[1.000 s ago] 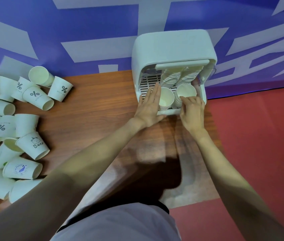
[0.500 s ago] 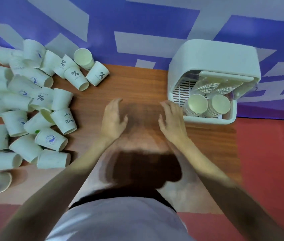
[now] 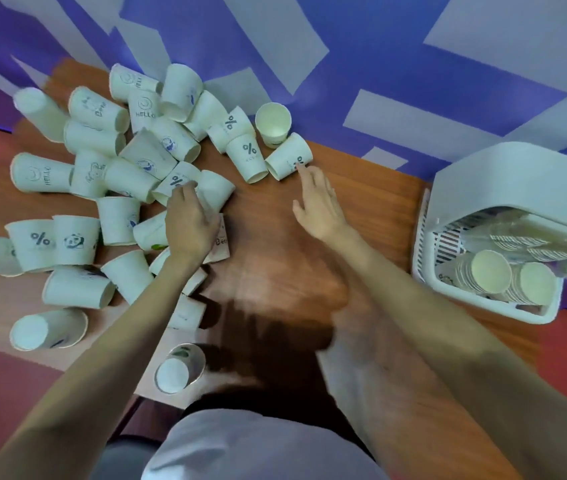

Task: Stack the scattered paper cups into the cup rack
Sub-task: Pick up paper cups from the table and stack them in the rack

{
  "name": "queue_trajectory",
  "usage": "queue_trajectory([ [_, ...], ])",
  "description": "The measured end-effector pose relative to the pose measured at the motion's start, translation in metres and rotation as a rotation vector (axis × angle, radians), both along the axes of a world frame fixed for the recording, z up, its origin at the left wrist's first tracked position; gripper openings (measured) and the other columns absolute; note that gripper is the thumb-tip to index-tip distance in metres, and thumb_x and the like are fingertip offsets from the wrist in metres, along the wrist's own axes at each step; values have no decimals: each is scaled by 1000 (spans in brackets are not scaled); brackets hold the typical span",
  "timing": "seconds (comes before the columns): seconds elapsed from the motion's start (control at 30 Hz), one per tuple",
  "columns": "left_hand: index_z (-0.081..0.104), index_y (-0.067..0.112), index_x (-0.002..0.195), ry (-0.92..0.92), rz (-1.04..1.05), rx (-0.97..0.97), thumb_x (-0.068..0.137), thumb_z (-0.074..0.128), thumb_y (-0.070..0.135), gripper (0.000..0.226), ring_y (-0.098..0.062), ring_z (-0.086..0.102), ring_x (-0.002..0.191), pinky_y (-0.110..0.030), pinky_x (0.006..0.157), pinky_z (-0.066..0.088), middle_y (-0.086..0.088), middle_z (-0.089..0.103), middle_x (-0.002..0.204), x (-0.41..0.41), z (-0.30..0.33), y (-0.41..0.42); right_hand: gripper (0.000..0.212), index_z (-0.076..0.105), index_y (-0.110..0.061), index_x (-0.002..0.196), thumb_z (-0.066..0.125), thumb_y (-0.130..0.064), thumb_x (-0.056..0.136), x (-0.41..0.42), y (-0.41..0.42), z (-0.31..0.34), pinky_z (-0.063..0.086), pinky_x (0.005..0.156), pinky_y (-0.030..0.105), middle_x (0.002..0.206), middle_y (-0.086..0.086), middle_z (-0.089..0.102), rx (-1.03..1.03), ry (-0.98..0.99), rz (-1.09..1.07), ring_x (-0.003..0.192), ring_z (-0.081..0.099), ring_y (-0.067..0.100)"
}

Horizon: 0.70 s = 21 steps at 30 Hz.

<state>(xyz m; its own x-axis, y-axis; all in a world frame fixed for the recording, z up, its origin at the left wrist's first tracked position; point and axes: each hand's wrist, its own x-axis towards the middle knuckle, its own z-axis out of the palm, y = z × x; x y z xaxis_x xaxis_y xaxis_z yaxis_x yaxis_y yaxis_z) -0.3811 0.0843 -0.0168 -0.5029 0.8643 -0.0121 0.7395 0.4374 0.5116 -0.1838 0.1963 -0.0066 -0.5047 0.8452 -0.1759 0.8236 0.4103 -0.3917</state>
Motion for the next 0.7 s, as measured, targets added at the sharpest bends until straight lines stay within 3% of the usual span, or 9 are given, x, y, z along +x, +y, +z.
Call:
queue_trajectory([
  [0.23, 42, 4, 132, 12, 8, -59, 80, 60, 18, 56, -39, 48, 110, -45, 87, 44, -22, 49, 125, -12, -13, 39, 74, 15, -12, 150, 57, -16, 90, -42, 52, -10, 30, 112, 42, 148, 14, 24, -41, -14, -143, 134, 33, 32],
  [0.37, 52, 12, 121, 44, -46, -98, 79, 64, 20, 44, -38, 51, 105, -45, 81, 49, -20, 50, 121, -16, -17, 51, 69, 10, -9, 151, 51, -18, 96, -54, 68, -24, 25, 113, 43, 152, 14, 24, -126, 4, -302, 139, 28, 32],
  [0.53, 58, 5, 109, 66, -128, -150, 81, 63, 14, 30, -38, 52, 102, -45, 81, 47, -22, 52, 117, -18, -18, 53, 45, 39, -7, 133, 54, -5, 91, -53, 75, -28, 39, 103, 43, 132, 16, 49, -49, 67, -405, 123, 46, 33],
  [0.7, 61, 2, 101, 39, -109, -123, 83, 65, 17, 23, -36, 52, 106, -44, 83, 47, -19, 49, 126, -10, -8, 51, 37, 47, -7, 128, 50, 0, 91, -31, 63, -21, 44, 97, 42, 124, 14, 59, -42, 159, -454, 117, 53, 30],
])
